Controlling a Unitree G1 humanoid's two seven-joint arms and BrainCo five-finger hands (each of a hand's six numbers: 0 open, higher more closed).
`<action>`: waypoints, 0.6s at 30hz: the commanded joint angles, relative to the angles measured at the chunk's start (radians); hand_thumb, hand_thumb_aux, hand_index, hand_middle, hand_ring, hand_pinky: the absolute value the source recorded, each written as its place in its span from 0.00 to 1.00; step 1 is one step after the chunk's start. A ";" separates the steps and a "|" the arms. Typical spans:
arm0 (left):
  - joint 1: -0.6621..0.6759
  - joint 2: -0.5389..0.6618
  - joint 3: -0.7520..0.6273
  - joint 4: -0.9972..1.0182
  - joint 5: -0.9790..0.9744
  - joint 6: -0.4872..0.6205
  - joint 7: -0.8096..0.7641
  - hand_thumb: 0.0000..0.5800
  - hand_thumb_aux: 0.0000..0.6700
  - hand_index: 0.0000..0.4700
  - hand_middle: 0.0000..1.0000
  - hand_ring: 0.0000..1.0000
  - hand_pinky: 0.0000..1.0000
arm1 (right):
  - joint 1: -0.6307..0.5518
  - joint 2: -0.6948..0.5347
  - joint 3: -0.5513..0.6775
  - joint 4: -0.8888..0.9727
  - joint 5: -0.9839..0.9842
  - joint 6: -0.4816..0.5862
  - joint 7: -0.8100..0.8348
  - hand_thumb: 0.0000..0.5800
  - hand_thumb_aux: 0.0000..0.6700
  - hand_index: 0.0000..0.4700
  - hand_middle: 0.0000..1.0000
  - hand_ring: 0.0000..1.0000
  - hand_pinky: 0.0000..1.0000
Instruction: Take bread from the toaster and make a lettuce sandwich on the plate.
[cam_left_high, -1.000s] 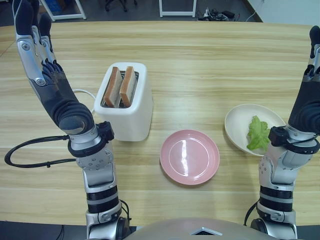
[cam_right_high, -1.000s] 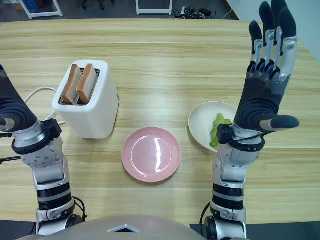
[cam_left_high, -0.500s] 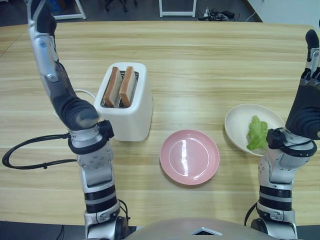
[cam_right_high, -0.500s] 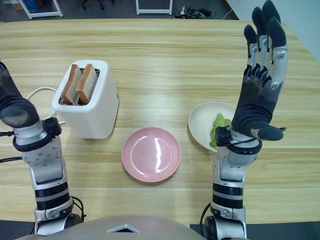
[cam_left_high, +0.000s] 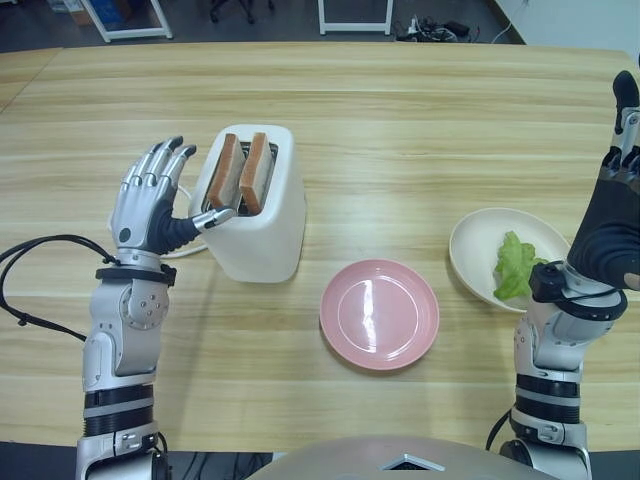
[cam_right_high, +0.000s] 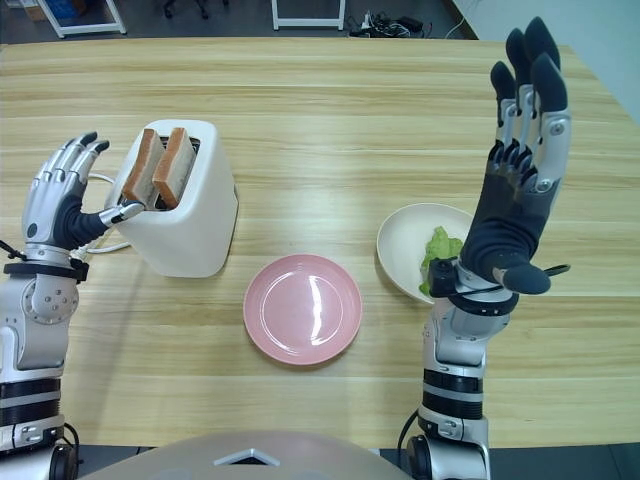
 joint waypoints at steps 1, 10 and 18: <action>0.026 0.005 -0.042 -0.004 -0.020 0.047 -0.035 0.00 0.00 0.00 0.00 0.00 0.00 | 0.006 0.003 -0.005 0.019 -0.026 -0.011 -0.006 0.00 0.00 0.00 0.00 0.00 0.00; -0.003 0.008 -0.099 0.038 -0.024 0.125 -0.018 0.23 0.12 0.12 0.00 0.00 0.00 | 0.016 0.002 -0.008 0.026 -0.036 -0.023 -0.017 0.00 0.00 0.00 0.00 0.00 0.00; -0.076 0.006 -0.150 0.114 -0.047 0.160 0.008 1.00 1.00 1.00 0.00 0.00 0.00 | 0.027 0.003 -0.015 0.032 -0.044 -0.034 -0.027 0.00 0.00 0.00 0.00 0.00 0.00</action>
